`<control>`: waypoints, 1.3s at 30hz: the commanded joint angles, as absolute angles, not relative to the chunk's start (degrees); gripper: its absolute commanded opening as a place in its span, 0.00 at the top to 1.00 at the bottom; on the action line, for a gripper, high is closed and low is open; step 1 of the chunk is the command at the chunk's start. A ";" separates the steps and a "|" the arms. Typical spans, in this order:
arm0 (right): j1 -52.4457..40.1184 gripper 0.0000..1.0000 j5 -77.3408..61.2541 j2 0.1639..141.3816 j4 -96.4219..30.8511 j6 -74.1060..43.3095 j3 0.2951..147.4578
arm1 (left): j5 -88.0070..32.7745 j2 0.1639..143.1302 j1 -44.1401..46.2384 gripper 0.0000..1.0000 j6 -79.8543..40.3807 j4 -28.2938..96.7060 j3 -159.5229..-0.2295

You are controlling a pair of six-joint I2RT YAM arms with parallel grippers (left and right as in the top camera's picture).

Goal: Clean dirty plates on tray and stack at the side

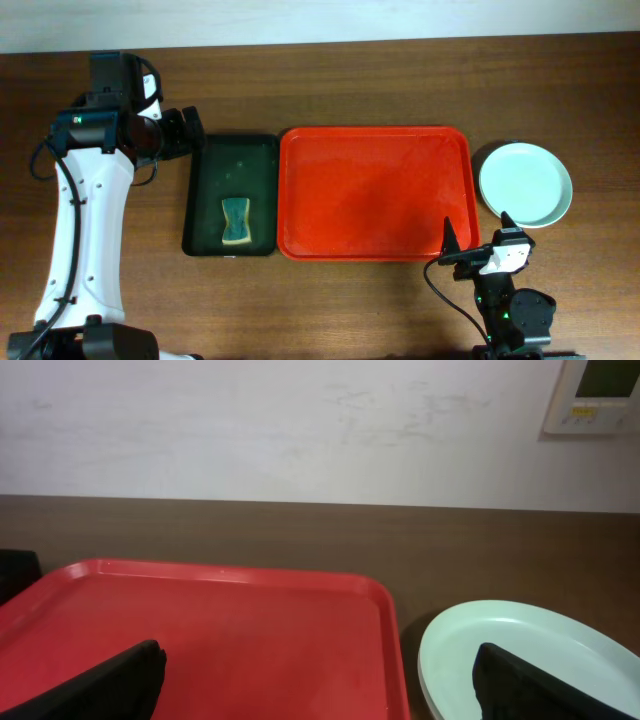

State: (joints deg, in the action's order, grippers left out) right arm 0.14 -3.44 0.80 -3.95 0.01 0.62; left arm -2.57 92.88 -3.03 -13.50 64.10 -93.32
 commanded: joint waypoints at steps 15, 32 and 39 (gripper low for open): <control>0.49 0.02 -2.50 0.32 -4.32 -0.23 0.32 | -2.11 80.88 -1.98 0.01 -14.04 64.18 -93.69; 0.49 0.02 -2.50 0.32 -4.32 -0.23 0.32 | -2.11 27.00 -1.98 0.01 -14.04 64.20 -90.56; 0.49 0.02 -2.50 0.32 -4.32 -0.23 0.32 | -2.09 6.35 -2.02 0.01 -14.02 64.18 -77.76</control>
